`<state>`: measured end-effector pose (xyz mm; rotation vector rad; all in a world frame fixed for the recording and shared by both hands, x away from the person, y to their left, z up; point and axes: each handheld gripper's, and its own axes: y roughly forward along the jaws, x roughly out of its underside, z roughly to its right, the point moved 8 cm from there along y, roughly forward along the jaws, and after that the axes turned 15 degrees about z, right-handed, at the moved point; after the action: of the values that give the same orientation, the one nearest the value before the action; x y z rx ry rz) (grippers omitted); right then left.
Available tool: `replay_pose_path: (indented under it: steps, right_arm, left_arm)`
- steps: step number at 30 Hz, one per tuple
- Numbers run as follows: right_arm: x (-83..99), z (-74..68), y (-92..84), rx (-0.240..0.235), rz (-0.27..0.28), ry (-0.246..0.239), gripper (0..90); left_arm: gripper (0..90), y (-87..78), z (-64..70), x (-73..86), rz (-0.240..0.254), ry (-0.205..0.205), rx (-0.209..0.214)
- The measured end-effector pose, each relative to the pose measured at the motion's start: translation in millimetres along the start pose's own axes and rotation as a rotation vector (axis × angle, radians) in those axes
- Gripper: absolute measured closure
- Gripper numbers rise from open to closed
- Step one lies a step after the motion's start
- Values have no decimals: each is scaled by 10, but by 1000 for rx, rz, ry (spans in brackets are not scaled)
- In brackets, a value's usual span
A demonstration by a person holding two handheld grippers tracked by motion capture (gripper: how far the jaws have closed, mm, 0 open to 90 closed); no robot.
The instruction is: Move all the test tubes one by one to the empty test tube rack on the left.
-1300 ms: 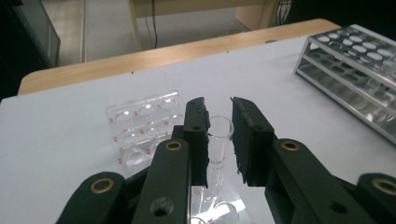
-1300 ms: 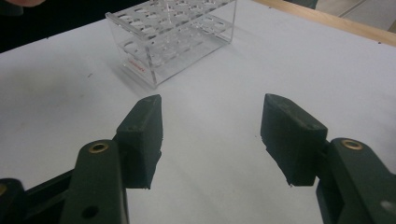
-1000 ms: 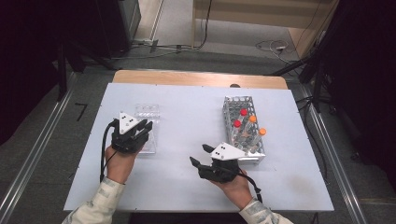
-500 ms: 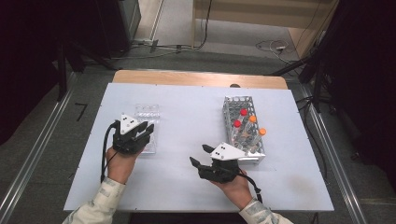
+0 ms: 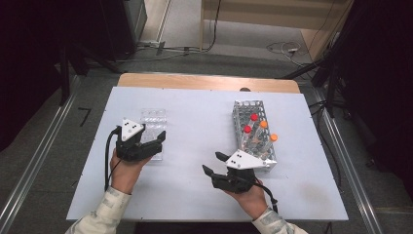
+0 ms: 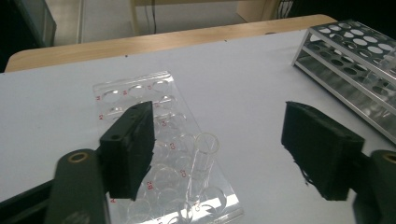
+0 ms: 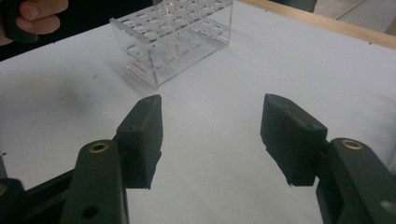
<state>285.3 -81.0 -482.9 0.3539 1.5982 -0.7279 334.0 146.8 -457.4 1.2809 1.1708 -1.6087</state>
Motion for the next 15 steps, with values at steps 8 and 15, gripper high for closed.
replay_pose_path:
  steps: [8,15]
  right_arm:
    - [-18,115,-251,22,17,25,377]
    - [-16,220,-506,55,34,37,377]
  left_arm:
    - [150,-14,-27,-12,-9,-61,26]
    - [105,-28,-52,-46,12,-89,37]
